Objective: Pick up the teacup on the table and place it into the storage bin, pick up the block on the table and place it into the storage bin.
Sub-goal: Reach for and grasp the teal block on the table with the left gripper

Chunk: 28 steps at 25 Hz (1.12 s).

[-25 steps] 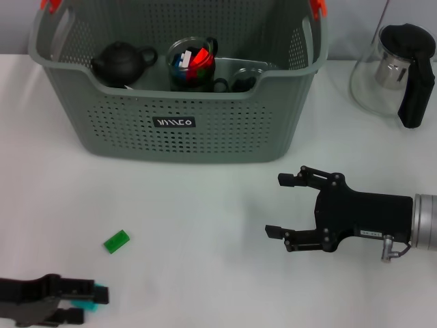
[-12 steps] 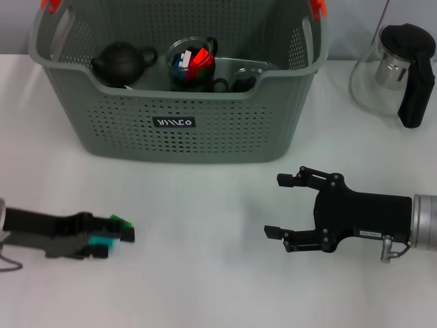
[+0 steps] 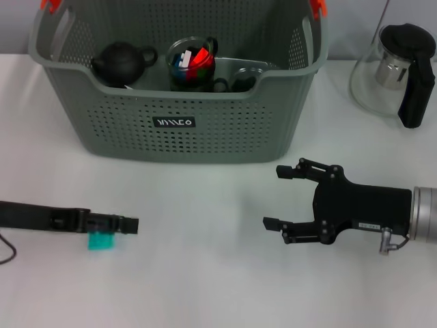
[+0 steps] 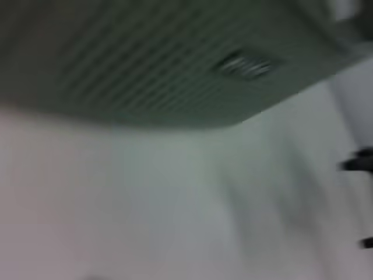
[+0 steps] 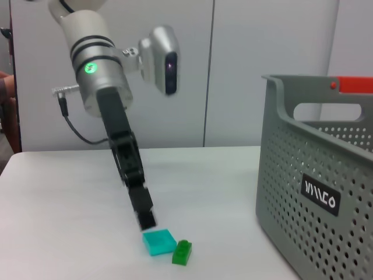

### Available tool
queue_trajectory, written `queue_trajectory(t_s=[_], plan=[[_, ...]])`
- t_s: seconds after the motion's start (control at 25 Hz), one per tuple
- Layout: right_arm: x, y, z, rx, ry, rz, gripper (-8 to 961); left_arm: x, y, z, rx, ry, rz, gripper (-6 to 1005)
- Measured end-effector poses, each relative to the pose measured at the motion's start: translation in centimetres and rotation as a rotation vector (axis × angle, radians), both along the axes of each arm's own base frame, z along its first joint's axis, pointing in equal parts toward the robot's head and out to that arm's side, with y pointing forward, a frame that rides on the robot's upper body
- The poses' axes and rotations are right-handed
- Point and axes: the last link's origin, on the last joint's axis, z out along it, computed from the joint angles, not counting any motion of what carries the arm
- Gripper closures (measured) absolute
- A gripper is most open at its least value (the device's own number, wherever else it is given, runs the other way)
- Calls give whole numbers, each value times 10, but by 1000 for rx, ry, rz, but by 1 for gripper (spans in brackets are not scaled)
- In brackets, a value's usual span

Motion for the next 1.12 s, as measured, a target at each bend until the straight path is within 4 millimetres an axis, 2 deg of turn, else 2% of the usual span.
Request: queue_trajectory(t_s=[0.16,0.28,0.36,0.6,0.88,1.12], plan=[[-4,4,-1,6,5,-3,11,9,1,12,158,1,-372,239],[-5,9,-1,15,9,-29,11,3,3,8,225,75,-565,241],[-5,11,0,28,16,-50,11,-7,4,1,255,142,-635,242],[-3,15,2,64,40,-89,11,-32,-3,-11,327,260,-713,245],[-1,16,1,51,51,-139,12,-45,-19,-15,337,290,-719,249],[2,15,-3,45,47,-172,12,-53,-24,-21,344,330,-740,252]])
